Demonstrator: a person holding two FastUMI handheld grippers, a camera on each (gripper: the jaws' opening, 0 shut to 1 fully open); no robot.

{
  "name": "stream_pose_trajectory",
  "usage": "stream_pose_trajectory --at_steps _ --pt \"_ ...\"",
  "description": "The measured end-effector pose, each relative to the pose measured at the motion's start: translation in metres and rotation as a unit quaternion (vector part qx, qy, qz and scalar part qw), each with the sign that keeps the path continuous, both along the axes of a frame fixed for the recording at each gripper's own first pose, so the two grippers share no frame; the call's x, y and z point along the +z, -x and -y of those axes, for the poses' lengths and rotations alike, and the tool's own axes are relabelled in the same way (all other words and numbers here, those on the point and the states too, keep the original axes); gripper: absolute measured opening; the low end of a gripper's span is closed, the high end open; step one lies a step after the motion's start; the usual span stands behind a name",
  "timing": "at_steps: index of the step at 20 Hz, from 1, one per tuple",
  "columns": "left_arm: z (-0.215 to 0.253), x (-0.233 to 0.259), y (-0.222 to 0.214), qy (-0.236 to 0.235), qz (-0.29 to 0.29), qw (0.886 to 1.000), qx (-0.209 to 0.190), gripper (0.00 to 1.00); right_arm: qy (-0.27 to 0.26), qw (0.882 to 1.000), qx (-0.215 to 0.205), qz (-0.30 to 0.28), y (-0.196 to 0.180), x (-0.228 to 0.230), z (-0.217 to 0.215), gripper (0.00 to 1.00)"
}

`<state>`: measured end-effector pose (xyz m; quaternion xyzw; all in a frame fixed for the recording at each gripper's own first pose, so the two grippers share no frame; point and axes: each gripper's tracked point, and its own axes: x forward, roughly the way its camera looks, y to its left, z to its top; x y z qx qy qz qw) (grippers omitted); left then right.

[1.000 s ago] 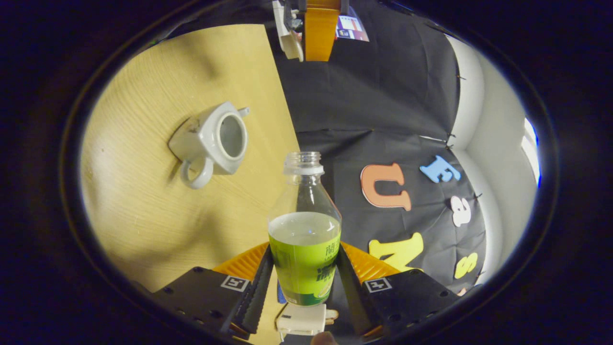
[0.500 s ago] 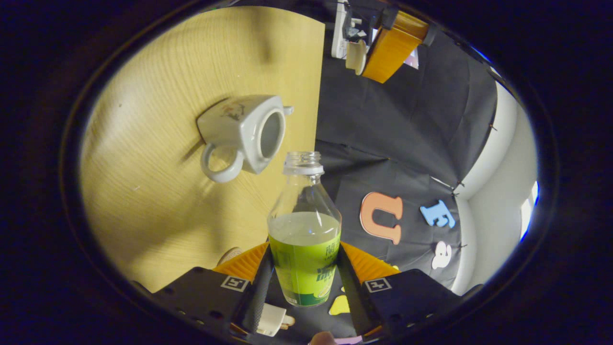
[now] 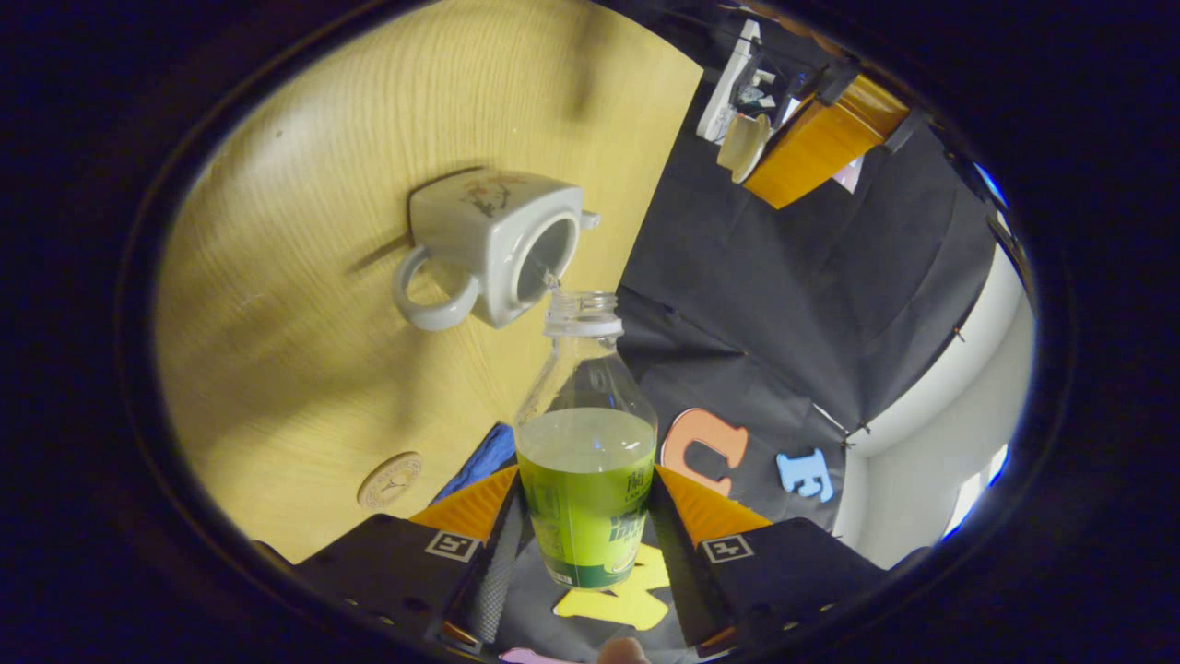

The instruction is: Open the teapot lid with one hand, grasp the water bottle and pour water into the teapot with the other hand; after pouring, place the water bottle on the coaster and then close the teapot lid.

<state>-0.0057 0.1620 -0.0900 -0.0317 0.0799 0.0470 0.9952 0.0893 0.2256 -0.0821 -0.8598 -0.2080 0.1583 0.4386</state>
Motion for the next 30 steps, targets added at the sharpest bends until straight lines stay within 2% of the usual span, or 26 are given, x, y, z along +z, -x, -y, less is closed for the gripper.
stream_pose_trajectory --at_steps 9,17,27,30 --pt "0.003 -0.004 0.000 -0.009 -0.005 1.000 -0.015 0.03 0.039 0.999 0.019 0.033 -0.009 0.005 0.001 0.72" --pt "-0.005 -0.013 0.003 -0.008 -0.020 1.000 -0.019 0.02 0.052 0.997 0.028 0.048 -0.009 0.008 0.001 0.72" --pt "-0.014 -0.012 0.007 -0.009 -0.020 1.000 -0.010 0.03 0.041 0.998 0.025 0.037 -0.010 0.009 0.000 0.72" --pt "-0.023 -0.008 0.009 -0.005 -0.016 1.000 0.002 0.03 0.004 1.000 0.011 -0.002 -0.012 0.008 0.001 0.73"
